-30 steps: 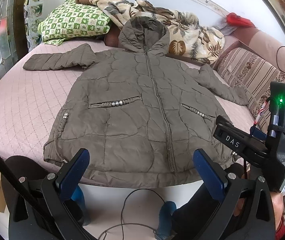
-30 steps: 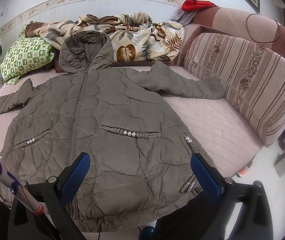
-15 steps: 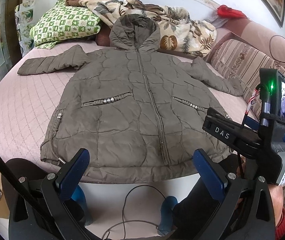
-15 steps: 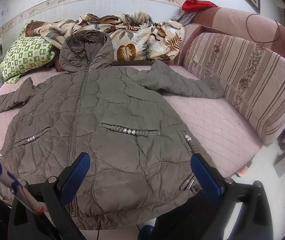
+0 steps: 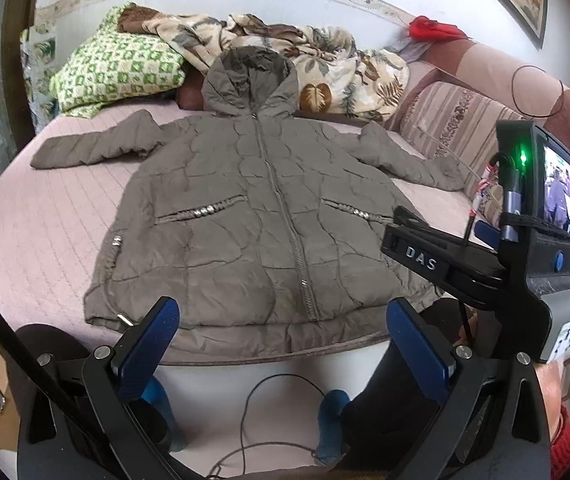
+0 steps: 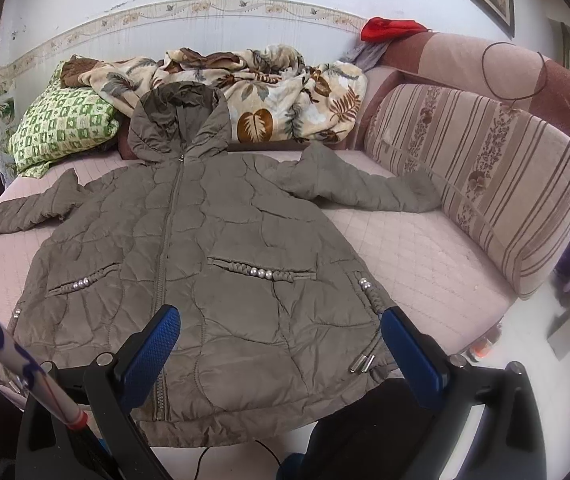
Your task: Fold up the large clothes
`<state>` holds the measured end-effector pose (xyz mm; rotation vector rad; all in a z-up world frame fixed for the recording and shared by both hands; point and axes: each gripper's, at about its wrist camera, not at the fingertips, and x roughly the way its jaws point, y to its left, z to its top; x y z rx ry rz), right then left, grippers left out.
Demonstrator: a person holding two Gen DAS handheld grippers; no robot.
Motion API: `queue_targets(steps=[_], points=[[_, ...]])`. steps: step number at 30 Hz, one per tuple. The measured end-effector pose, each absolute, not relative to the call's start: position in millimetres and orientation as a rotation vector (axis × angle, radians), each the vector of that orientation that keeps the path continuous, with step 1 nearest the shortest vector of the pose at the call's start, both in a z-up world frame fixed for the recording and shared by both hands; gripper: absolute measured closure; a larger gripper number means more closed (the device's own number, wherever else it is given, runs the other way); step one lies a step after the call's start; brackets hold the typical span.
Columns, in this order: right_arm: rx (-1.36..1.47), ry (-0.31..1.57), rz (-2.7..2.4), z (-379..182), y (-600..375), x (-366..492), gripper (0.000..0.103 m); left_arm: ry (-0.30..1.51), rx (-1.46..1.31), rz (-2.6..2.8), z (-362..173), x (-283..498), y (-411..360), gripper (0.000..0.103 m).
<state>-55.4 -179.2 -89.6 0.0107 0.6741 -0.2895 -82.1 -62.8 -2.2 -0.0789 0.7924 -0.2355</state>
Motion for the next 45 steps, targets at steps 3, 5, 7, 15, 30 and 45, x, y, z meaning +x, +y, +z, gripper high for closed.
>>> queue_targets(steps=[3,5,7,15,30,45], points=[[0.008,0.664,-0.291,-86.3,-178.1,-56.4,0.001,0.781,-0.081,-0.208,0.4,-82.9,-59.8,0.0],[0.008,0.661,-0.29,-85.3,-177.3,-54.7,0.001,0.775,-0.086,-0.179,2.0,-80.4,-55.1,0.0],[0.006,0.665,-0.287,-86.4,-175.9,-51.7,0.001,0.768,-0.082,-0.134,3.5,-76.4,-48.6,0.0],[-0.012,0.716,-0.281,-100.0,-176.4,-26.9,0.001,0.746,-0.007,0.07,14.8,-32.5,-0.8,0.0],[-0.121,0.817,-0.329,-128.2,-173.6,31.6,0.001,0.782,-0.034,0.331,18.5,49.1,110.4,0.0],[-0.214,0.859,-0.353,-133.3,-162.3,53.1,0.001,0.821,-0.044,0.366,3.4,74.6,119.3,0.0]])
